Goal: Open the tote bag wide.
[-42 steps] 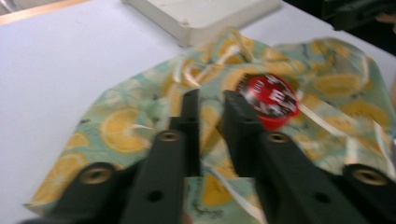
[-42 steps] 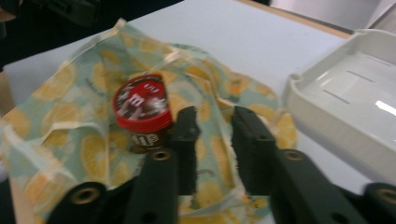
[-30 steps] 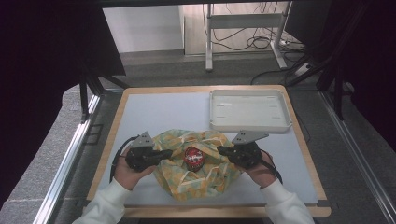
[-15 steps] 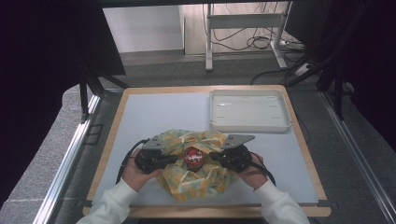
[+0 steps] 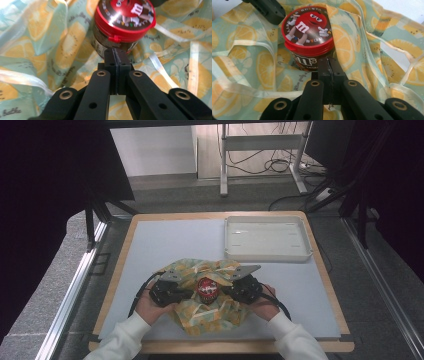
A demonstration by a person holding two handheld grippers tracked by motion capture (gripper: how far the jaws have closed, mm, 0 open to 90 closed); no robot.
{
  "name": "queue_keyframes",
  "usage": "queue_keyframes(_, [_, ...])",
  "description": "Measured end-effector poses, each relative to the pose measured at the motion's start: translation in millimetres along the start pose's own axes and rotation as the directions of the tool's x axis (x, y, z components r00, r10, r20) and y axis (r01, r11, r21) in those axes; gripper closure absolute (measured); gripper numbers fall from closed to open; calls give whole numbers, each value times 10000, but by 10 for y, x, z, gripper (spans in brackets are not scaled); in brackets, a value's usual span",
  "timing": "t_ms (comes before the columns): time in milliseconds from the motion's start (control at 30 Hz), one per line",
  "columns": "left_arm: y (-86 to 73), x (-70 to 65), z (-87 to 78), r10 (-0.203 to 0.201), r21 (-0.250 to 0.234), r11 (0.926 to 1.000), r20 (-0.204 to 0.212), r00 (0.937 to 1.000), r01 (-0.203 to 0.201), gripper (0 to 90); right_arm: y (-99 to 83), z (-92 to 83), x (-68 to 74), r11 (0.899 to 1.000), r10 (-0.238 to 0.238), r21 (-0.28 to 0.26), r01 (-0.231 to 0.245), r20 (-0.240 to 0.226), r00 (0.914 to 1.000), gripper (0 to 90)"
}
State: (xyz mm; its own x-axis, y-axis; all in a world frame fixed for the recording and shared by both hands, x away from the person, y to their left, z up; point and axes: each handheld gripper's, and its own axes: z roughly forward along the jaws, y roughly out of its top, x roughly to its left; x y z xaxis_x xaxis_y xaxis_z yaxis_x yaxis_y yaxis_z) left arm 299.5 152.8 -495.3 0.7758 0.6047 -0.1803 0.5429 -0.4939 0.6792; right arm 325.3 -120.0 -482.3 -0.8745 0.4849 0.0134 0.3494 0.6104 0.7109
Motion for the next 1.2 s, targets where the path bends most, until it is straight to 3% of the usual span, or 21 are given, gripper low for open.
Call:
queue_keyframes(333, [-28,-1,27,-88,180,9998,286,9996,83,900,9,59,-19,9998,54,180,-61,384,9992,888])
queue_keyframes(767, [-41,-27,43,42,269,9996,256,9997,-49,900,73,193,-245,9974,714,42,-721,956,9929,870])
queue_keyframes(900, [-45,-30,43,43,311,9995,269,9996,-51,900,88,248,-348,9922,1241,-16,-1249,1260,9842,887])
queue_keyframes(1033, [-51,-33,40,39,289,9996,278,9996,-47,900,73,310,-417,9884,1480,115,-1511,1429,9786,888])
queue_keyframes(1167, [-64,-26,32,-4,282,9996,296,9996,-4,900,38,374,-535,9782,2012,165,-2068,1674,9651,889])
queue_keyframes(1200, [-64,-26,32,-4,282,9996,296,9996,-4,900,38,374,-535,9782,2012,165,-2068,1674,9651,889])
